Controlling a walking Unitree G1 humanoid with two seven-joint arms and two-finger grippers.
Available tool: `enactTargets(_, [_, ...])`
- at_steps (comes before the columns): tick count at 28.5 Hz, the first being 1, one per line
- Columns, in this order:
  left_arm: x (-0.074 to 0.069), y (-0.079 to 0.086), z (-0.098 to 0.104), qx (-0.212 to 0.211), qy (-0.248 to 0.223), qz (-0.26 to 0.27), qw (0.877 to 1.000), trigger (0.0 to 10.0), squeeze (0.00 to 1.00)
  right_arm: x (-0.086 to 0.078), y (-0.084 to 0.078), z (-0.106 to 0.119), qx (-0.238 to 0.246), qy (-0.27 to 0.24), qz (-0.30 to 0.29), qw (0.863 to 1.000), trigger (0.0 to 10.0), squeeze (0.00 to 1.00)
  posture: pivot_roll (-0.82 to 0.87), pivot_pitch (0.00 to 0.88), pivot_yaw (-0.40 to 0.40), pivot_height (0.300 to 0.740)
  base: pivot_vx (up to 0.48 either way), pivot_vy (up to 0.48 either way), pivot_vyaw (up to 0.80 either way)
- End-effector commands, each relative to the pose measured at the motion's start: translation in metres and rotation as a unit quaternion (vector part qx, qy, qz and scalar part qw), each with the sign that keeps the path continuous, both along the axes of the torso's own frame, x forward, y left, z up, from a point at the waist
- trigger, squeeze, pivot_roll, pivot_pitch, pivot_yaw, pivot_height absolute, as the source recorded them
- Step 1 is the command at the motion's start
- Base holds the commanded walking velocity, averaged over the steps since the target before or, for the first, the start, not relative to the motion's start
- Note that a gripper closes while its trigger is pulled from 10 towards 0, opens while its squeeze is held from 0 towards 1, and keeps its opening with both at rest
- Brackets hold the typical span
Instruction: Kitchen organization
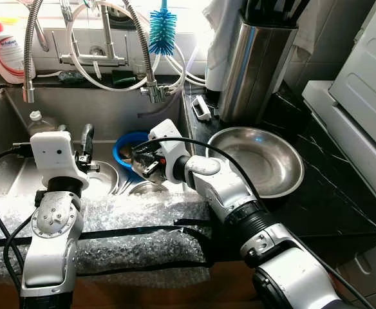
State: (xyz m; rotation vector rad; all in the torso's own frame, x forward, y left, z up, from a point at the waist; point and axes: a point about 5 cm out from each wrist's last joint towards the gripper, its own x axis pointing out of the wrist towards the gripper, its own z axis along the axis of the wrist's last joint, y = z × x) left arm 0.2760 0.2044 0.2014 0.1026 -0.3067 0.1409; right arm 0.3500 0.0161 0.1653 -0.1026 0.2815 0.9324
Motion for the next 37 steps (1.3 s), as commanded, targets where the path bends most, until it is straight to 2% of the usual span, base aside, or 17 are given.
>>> enactTargets(1, [-0.002, -0.002, 0.001, 0.006, 0.000, -0.002, 1.000, 10.0, 0.00, -0.001, 0.000, -0.003, -0.010, 0.002, -0.001, 1.000, 10.0, 0.40, -0.02, 0.000, -0.090, 0.727, 0.000, 0.000, 0.00])
enactTargets(2, [-0.002, -0.002, 0.001, 0.006, 0.000, -0.002, 1.000, 10.0, 0.00, -0.001, 0.000, -0.003, -0.010, 0.002, -0.001, 1.000, 10.0, 0.40, -0.02, 0.000, -0.090, 0.727, 0.000, 0.000, 0.00])
enactTargets(3, [-0.002, -0.002, 0.001, 0.006, 0.000, -0.002, 1.000, 10.0, 0.00, -0.001, 0.000, -0.003, -0.010, 0.003, -0.002, 1.000, 10.0, 0.35, -0.02, 0.000, -0.088, 0.727, 0.000, 0.000, 0.00])
enactTargets(5, [-0.002, -0.001, 0.001, 0.007, 0.000, -0.002, 1.000, 10.0, 0.00, -0.001, 0.000, -0.003, -0.010, 0.003, -0.004, 1.000, 10.0, 0.33, -0.02, 0.000, -0.087, 0.727, 0.000, 0.000, 0.00])
enactTargets(6, [-0.002, -0.001, 0.001, 0.007, 0.000, -0.002, 1.000, 10.0, 0.00, -0.001, 0.000, -0.003, -0.010, 0.003, -0.004, 1.000, 10.0, 0.27, -0.02, 0.000, -0.086, 0.727, 0.000, 0.000, 0.00])
enactTargets(7, [-0.002, -0.001, 0.001, 0.007, 0.000, -0.002, 1.000, 10.0, 0.00, 0.000, 0.000, -0.003, -0.009, 0.003, -0.004, 1.000, 10.0, 0.26, -0.02, 0.000, -0.086, 0.727, 0.000, 0.000, 0.00])
enactTargets(8, [-0.002, -0.001, 0.001, 0.007, 0.000, -0.002, 1.000, 10.0, 0.00, 0.000, -0.001, -0.003, -0.009, 0.003, -0.005, 1.000, 10.0, 0.29, -0.02, 0.000, -0.085, 0.727, 0.000, 0.000, 0.00])
enactTargets(9, [-0.002, -0.001, 0.002, 0.008, 0.000, -0.003, 1.000, 10.0, 0.00, 0.000, 0.000, -0.003, -0.009, 0.003, -0.006, 1.000, 10.0, 0.58, -0.02, 0.000, -0.084, 0.727, 0.000, 0.000, 0.00])
enactTargets(10, [-0.002, -0.001, 0.002, 0.008, 0.000, -0.003, 1.000, 10.0, 0.00, 0.000, 0.000, -0.003, -0.009, 0.002, -0.005, 1.000, 10.0, 0.98, -0.02, 0.000, -0.083, 0.727, 0.000, 0.000, 0.00])
enactTargets(25, [-0.002, -0.002, 0.002, 0.010, 0.001, -0.006, 1.000, 10.0, 0.00, 0.000, -0.001, -0.004, -0.003, 0.012, -0.018, 1.000, 10.0, 1.00, -0.02, 0.000, -0.078, 0.727, 0.000, 0.000, 0.00])
enactTargets(26, [-0.002, -0.001, 0.003, 0.010, 0.000, -0.006, 1.000, 10.0, 0.00, 0.000, -0.001, -0.004, -0.003, 0.011, -0.019, 1.000, 10.0, 0.97, -0.02, 0.000, -0.078, 0.727, 0.000, 0.000, 0.00])
enactTargets(28, [-0.002, -0.002, 0.003, 0.011, 0.000, -0.006, 1.000, 10.0, 0.00, 0.002, -0.003, 0.000, 0.006, -0.007, -0.034, 0.999, 10.0, 0.00, -0.01, 0.000, -0.078, 0.727, 0.000, 0.000, 0.00])
enactTargets(30, [-0.002, -0.002, 0.003, 0.011, -0.001, -0.006, 1.000, 10.0, 0.00, 0.006, -0.005, 0.009, 0.024, -0.038, -0.052, 0.998, 10.0, 0.00, -0.01, 0.000, -0.077, 0.727, 0.000, 0.000, 0.00])
enactTargets(32, [-0.002, -0.003, 0.005, 0.024, -0.005, -0.008, 1.000, 10.0, 0.00, 0.009, -0.009, 0.025, 0.053, -0.093, -0.075, 0.991, 10.0, 0.00, -0.01, 0.000, -0.077, 0.727, 0.000, 0.000, 0.00])
enactTargets(33, [-0.002, -0.005, 0.007, 0.042, -0.011, -0.012, 0.999, 10.0, 0.00, 0.009, -0.013, 0.037, 0.082, -0.127, -0.096, 0.984, 10.0, 0.00, -0.01, 0.000, -0.077, 0.727, 0.000, 0.000, 0.00])
enactTargets(35, [-0.002, -0.008, 0.009, 0.057, -0.017, -0.017, 0.998, 10.0, 0.00, 0.007, -0.019, 0.051, 0.121, -0.162, -0.114, 0.973, 10.0, 0.00, -0.01, 0.000, -0.077, 0.727, 0.000, 0.000, 0.00])
enactTargets(37, [-0.002, -0.011, 0.010, 0.067, -0.022, -0.021, 0.997, 10.0, 0.00, 0.005, -0.028, 0.061, 0.131, -0.205, -0.140, 0.960, 10.0, 0.00, -0.01, 0.000, -0.077, 0.727, 0.000, 0.000, 0.00])
